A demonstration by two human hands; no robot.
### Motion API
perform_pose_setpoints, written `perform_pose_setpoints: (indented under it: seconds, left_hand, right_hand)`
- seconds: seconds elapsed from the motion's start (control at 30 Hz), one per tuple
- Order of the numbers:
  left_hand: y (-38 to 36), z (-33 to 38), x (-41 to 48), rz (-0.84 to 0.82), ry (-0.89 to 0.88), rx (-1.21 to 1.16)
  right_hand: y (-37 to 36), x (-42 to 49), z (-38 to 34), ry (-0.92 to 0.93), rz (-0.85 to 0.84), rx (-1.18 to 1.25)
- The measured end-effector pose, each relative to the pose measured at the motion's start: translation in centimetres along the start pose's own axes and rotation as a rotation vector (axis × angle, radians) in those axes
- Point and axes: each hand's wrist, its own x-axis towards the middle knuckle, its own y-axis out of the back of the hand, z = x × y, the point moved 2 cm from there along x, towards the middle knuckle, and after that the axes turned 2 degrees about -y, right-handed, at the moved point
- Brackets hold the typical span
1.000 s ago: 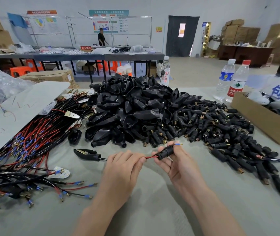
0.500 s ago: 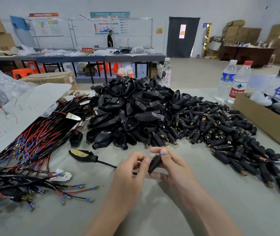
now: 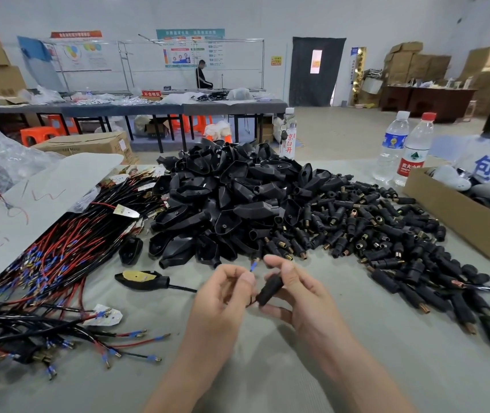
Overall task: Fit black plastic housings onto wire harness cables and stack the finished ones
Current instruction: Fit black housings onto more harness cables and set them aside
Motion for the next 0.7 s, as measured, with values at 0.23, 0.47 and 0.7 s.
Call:
perform_pose_setpoints:
  seconds: [0.23,0.47,0.7]
  left_hand:
    - [0.4,-0.7,0.2,-0.127,0.049,0.178]
    - [-0.3,-0.9,-0.6,-0.179,-0.102,0.378]
    - [0.0,-1.0,-0.7,-0.131,-0.259,0.647]
  right_hand:
    - [1.8,0.9,0.2,-0.087,0.140,0.454]
    - [1.1,0.8,0.4,-0.130,0.111,0.487]
    - [1.3,0.7,0.4,-0.134,0.120,0.483]
